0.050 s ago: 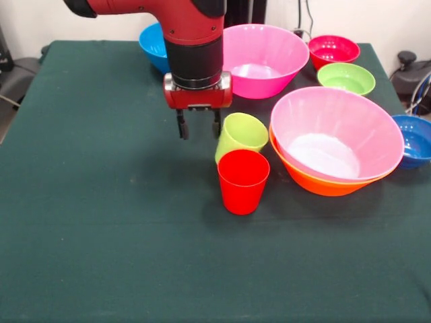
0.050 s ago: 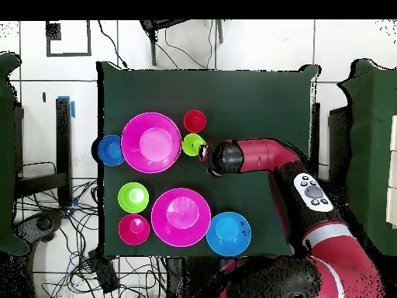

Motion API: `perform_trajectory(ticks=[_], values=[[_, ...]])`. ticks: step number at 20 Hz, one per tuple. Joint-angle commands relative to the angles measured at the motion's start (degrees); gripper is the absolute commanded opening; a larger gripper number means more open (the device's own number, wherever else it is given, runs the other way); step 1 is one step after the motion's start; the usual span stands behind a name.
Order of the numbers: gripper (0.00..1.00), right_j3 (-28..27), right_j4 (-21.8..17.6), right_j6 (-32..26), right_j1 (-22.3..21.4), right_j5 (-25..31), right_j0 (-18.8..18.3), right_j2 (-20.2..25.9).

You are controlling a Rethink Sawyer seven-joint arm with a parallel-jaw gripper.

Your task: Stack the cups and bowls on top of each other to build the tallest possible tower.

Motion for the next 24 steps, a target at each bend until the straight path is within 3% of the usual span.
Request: perform_trajectory(ticks=[1, 5, 9, 16, 24], values=[[1.00, 0.76, -4.98, -12.23, 1.81, 1.92, 0.83, 4.52], [1.00, -0.08, -5.14, -13.66, 1.99, 3.84, -0.20, 4.72], [1.00, -0.31, -5.21, -13.50, 1.68, 6.16, 1.14, 3.93], [1.00, 3.49, -4.06, -13.97, -4.58, 13.49, 2.46, 2.58], [1.00, 4.47, -4.76, -15.84, -8.33, 22.43, 2.95, 2.34]])
